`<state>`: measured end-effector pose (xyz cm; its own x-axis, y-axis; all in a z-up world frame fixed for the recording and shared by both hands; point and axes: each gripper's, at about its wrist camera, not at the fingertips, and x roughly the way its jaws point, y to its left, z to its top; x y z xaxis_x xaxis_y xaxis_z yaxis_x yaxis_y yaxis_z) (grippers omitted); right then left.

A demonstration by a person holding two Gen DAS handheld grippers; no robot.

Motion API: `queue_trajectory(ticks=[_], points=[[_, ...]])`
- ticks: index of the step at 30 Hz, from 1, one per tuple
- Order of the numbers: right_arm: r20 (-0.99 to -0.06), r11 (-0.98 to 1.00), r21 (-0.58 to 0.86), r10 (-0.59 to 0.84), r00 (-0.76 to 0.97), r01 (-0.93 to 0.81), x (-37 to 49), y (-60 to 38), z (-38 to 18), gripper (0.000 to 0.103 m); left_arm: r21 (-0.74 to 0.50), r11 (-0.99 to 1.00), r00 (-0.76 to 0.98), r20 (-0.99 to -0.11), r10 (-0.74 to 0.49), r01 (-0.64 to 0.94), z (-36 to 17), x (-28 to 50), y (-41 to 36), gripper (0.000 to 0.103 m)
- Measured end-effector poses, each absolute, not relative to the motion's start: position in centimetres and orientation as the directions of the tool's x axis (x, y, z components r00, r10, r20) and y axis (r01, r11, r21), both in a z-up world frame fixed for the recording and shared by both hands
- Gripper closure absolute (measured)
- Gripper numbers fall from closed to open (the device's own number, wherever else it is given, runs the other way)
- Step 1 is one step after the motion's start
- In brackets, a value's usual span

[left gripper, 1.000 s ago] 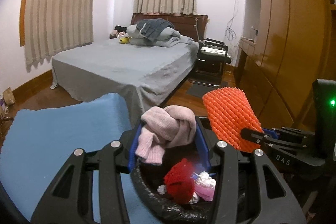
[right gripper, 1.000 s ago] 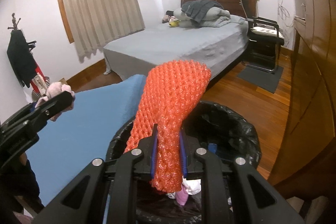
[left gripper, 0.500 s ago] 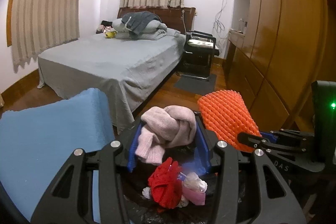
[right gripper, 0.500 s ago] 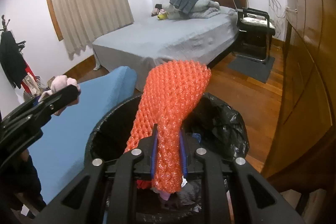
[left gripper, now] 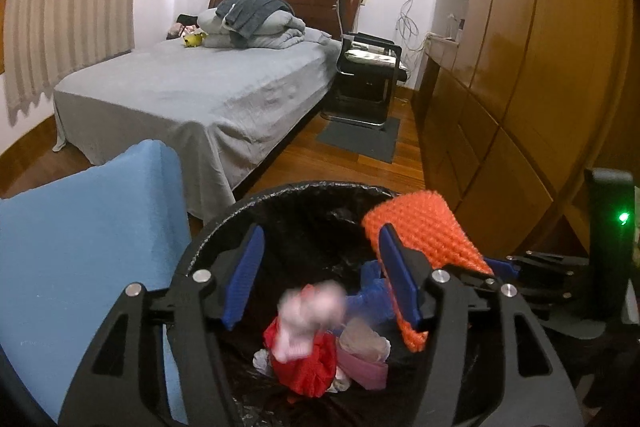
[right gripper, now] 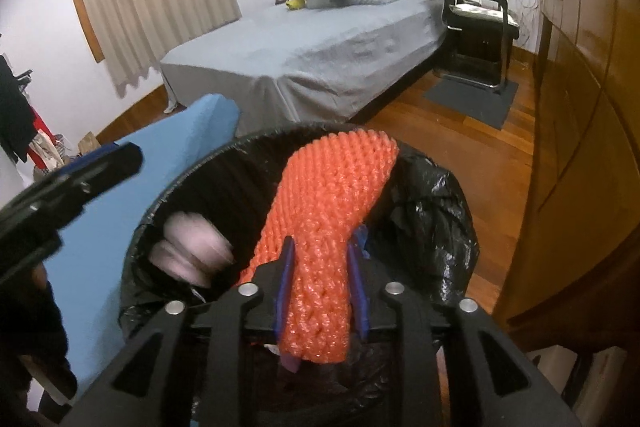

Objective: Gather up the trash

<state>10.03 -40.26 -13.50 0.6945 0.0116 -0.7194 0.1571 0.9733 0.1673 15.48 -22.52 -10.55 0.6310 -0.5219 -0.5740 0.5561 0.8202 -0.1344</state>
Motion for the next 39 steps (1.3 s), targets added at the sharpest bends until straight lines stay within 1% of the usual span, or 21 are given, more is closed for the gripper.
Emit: queue_trajectory(ticks=[2, 4, 5, 7, 8, 10, 11, 12, 13, 16, 17, 25, 31, 39], points=[[-0.726, 0.973, 0.167, 0.011, 0.688, 0.161, 10.1, -40.3, -13.9, 0.070, -0.136, 0.826, 0.635, -0.575, -0.516, 0.547, -10.6, 15.7, -22.2, 0.041], [-0.728, 0.972, 0.168, 0.011, 0.685, 0.163, 10.1, -40.3, -14.3, 0.057, -0.139, 0.833, 0.640, -0.576, -0.508, 0.536, -10.5, 15.9, -21.7, 0.040], [-0.729, 0.972, 0.167, 0.010, 0.684, 0.165, 10.1, -40.3, -14.4, 0.055, -0.141, 0.836, 0.643, -0.575, -0.505, 0.531, -10.5, 16.0, -21.5, 0.036], [-0.729, 0.973, 0.164, 0.008, 0.685, 0.163, 10.0, -40.1, -14.5, 0.041, -0.142, 0.846, 0.656, -0.571, -0.494, 0.514, -10.2, 16.1, -20.7, 0.032], [-0.728, 0.973, 0.160, 0.003, 0.686, 0.165, 9.9, -40.1, -14.4, 0.039, -0.142, 0.851, 0.662, -0.569, -0.489, 0.506, -10.1, 16.1, -20.3, 0.029], [-0.724, 0.974, 0.155, -0.003, 0.690, 0.166, 9.8, -39.7, -14.2, 0.028, -0.143, 0.860, 0.672, -0.567, -0.477, 0.491, -9.7, 16.2, -19.6, 0.025], [-0.723, 0.974, 0.153, -0.005, 0.691, 0.167, 9.7, -39.7, -14.1, 0.024, -0.142, 0.864, 0.677, -0.565, -0.472, 0.484, -9.5, 16.2, -19.2, 0.022], [-0.720, 0.974, 0.150, -0.012, 0.694, 0.172, 9.5, -39.6, -13.8, 0.018, -0.137, 0.870, 0.685, -0.563, -0.462, 0.474, -9.3, 16.1, -18.6, 0.019], [-0.716, 0.973, 0.150, -0.015, 0.697, 0.176, 9.4, -39.6, -13.6, 0.014, -0.132, 0.874, 0.691, -0.562, -0.454, 0.467, -9.1, 16.0, -18.3, 0.017], [-0.704, 0.972, 0.156, -0.017, 0.710, 0.178, 8.8, -39.2, -12.4, 0.007, -0.111, 0.889, 0.711, -0.559, -0.426, 0.444, -8.4, 15.5, -16.7, 0.015], [-0.699, 0.972, 0.159, -0.012, 0.715, 0.172, 8.5, -39.0, -11.9, 0.006, -0.103, 0.895, 0.718, -0.560, -0.413, 0.435, -8.2, 15.4, -16.3, 0.013], [-0.638, 0.979, 0.179, 0.042, 0.769, 0.095, 7.0, -36.5, -7.4, 0.006, -0.045, 0.928, 0.766, -0.551, -0.332, 0.370, -6.3, 12.7, -12.9, 0.010], [-0.578, 0.985, 0.167, 0.072, 0.813, 0.032, 6.0, -33.9, -4.0, 0.006, -0.056, 0.934, 0.779, -0.537, -0.325, 0.352, -4.5, 10.5, -11.4, 0.007], [-0.539, 0.989, 0.144, 0.095, 0.837, -0.020, 4.8, -31.5, -1.3, 0.006, -0.065, 0.943, 0.807, -0.501, -0.314, 0.327, -2.3, 7.9, -9.7, 0.007]])
